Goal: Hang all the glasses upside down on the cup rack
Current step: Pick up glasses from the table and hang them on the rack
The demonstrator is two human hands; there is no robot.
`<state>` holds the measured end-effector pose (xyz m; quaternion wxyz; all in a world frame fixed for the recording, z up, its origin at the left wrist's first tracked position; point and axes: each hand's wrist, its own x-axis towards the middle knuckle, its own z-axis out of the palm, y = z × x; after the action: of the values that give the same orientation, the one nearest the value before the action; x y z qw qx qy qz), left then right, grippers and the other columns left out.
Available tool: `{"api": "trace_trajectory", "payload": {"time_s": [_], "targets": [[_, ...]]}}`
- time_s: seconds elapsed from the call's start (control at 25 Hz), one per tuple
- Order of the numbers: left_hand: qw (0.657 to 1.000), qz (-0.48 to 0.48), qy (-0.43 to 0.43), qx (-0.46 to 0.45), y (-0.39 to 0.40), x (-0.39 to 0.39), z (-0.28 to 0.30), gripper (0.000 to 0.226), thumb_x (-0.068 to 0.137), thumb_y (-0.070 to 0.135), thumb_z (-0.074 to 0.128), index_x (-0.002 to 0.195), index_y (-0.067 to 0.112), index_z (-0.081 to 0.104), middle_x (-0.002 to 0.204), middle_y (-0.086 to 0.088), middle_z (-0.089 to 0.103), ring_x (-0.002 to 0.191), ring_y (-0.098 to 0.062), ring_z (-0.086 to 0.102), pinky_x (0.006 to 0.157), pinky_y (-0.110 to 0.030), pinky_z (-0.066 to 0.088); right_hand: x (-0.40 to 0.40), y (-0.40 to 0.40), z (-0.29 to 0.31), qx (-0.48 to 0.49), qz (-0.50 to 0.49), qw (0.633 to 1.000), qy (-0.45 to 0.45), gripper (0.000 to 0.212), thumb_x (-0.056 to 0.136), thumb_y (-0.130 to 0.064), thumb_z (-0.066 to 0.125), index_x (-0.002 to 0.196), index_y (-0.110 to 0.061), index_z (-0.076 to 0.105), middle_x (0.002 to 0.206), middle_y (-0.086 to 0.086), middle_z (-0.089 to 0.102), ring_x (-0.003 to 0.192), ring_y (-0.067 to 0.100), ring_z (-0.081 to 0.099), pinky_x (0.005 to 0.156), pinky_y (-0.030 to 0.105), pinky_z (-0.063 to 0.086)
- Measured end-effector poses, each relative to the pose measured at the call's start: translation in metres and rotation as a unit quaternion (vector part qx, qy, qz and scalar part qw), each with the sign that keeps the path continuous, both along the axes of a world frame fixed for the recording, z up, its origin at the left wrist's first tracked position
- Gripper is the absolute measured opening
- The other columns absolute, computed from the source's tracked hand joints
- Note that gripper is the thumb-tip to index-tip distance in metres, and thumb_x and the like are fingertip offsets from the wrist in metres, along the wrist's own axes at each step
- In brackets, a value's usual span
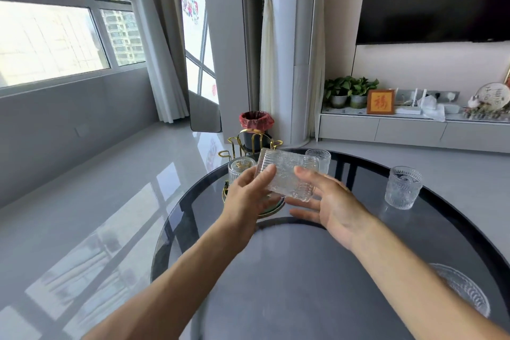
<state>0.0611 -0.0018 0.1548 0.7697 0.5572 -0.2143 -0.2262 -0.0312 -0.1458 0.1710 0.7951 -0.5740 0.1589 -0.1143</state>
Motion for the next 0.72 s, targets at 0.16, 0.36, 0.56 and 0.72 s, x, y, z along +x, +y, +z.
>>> {"api": "trace_trajectory", "payload": {"time_s": [0.16, 0.36, 0.56, 0.72], "targets": [[0.988, 0.125, -0.062, -0.063, 0.029, 0.039, 0.023, 0.051, 0.073, 0.030, 0.078, 0.117, 0.009, 0.066, 0.099, -0.002, 0.074, 0.089, -0.016, 0.070, 0.078, -0.036, 0.056, 0.028, 0.023, 0.014, -0.155, -0.064, 0.986, -0.020, 0.040, 0.078, -0.049, 0.073, 0.108, -0.023, 0.065, 0.105, -0.004, 0.071, 0.094, 0.017, 0.068, 0.072, 0.035, 0.058], [0.959, 0.245, -0.129, -0.054, 0.071, 0.119, 0.039, 0.068, 0.062, 0.038, 0.087, 0.121, 0.015, 0.062, 0.092, 0.009, 0.077, 0.080, -0.003, 0.072, 0.064, -0.018, 0.055, 0.096, 0.014, 0.039, -0.514, -0.169, 0.840, -0.040, 0.019, 0.084, -0.028, 0.064, 0.102, -0.025, 0.068, 0.100, -0.006, 0.072, 0.090, 0.017, 0.066, 0.070, 0.027, 0.046], [0.956, 0.235, -0.152, 0.087, 0.061, 0.168, 0.022, 0.064, 0.062, 0.021, 0.092, 0.118, 0.016, 0.062, 0.105, -0.003, 0.071, 0.076, 0.001, 0.071, 0.061, -0.011, 0.052, 0.159, 0.013, 0.049, -0.730, -0.007, 0.673, 0.114, 0.045, 0.086, -0.019, 0.049, 0.131, -0.022, 0.047, 0.138, 0.001, 0.053, 0.119, 0.030, 0.054, 0.096, 0.044, 0.044], [0.958, 0.208, -0.162, 0.114, 0.048, 0.185, 0.010, 0.069, 0.058, 0.016, 0.094, 0.119, 0.016, 0.062, 0.109, -0.005, 0.068, 0.071, 0.003, 0.070, 0.054, -0.008, 0.050, 0.183, 0.011, 0.044, -0.726, 0.002, 0.671, 0.151, 0.051, 0.083, -0.011, 0.049, 0.133, -0.017, 0.047, 0.138, 0.007, 0.055, 0.120, 0.033, 0.053, 0.092, 0.043, 0.045]]}}
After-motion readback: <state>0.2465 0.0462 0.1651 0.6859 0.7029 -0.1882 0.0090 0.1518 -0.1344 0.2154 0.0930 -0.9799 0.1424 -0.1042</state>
